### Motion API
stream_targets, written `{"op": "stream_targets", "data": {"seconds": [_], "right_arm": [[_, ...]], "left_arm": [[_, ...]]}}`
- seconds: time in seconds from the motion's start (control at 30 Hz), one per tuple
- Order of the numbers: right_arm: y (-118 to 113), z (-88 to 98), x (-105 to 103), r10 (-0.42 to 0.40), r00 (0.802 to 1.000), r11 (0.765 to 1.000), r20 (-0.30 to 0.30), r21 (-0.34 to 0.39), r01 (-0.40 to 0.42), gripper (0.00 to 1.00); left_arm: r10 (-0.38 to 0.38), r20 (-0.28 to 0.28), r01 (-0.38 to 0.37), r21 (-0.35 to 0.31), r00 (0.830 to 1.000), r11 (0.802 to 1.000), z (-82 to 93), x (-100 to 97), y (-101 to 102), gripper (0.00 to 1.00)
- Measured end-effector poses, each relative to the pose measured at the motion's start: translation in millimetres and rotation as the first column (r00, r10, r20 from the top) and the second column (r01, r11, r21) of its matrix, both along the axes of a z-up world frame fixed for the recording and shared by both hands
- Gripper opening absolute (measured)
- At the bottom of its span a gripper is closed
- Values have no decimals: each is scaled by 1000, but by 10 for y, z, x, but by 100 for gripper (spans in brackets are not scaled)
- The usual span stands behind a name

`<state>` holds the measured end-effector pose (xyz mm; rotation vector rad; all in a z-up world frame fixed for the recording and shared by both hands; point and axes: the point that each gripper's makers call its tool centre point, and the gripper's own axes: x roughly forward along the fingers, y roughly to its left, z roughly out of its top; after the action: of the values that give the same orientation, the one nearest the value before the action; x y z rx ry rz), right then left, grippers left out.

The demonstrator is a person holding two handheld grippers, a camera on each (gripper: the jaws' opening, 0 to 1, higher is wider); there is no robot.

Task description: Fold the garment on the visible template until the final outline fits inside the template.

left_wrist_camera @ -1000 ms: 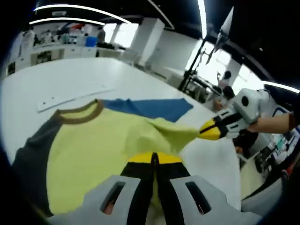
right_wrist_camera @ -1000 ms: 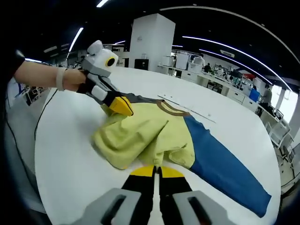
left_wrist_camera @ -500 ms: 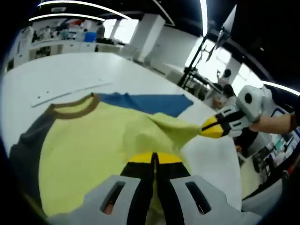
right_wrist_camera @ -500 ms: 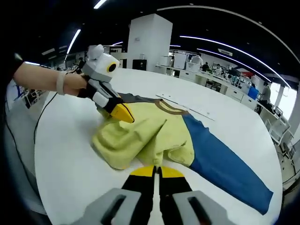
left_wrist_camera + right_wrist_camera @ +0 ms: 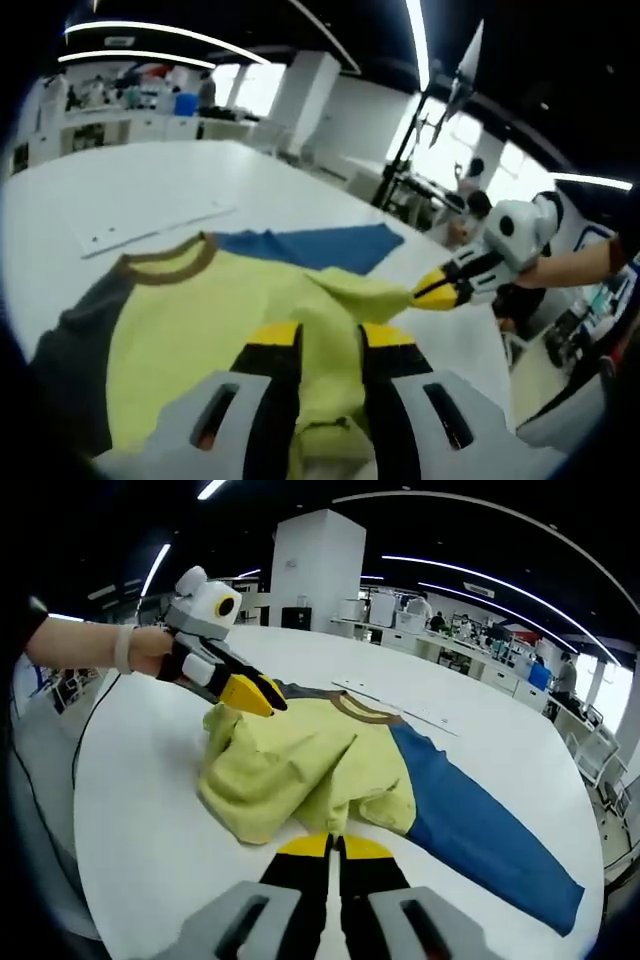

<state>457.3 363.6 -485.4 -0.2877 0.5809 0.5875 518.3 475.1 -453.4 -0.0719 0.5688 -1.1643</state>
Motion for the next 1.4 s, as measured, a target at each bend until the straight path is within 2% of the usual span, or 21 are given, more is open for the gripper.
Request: {"op": "stream_targets", "data": {"seconds": [0.17,0.27,0.43,0.67,0.7,0.77,0.9,1.07,1.4], "right_arm": [[2,-3,0,0,1000,1000,-1,0,0,0],[4,-7,-2,1,1000,1000,-2,-1,-1,0],[25,-8,-4,3,1000,1000,-2,0,-3,0],[12,-11,0,1,1000,1000,-3,-2,-1,0],[9,-13,1,0,1000,1000,-3,-1,0,0],[10,-11,1,1,1000,1000,-3,-2,-1,0],[4,-11,2,-1,1000,1000,-3,-1,1,0],[-8,-15,0,-3,1000,1000,-5,-5,3,0],[-13,-17,1,-6,1000,1000,-9,-4,6,0]], "left_arm": [[17,21,-16,-15,1000,1000,118,-8,137,33],[32,23,-32,-23,999,999,170,-19,257,36],[29,56,-29,4,998,1000,157,-63,462,35],[-34,92,28,70,995,997,52,-298,644,29],[-55,113,45,87,992,995,29,-334,656,29],[-86,118,72,118,989,990,-29,-396,676,28],[-112,127,94,140,986,986,-80,-454,689,25],[-125,142,107,130,982,986,-70,-469,676,19],[-165,181,137,158,969,978,-83,-457,616,15]]}}
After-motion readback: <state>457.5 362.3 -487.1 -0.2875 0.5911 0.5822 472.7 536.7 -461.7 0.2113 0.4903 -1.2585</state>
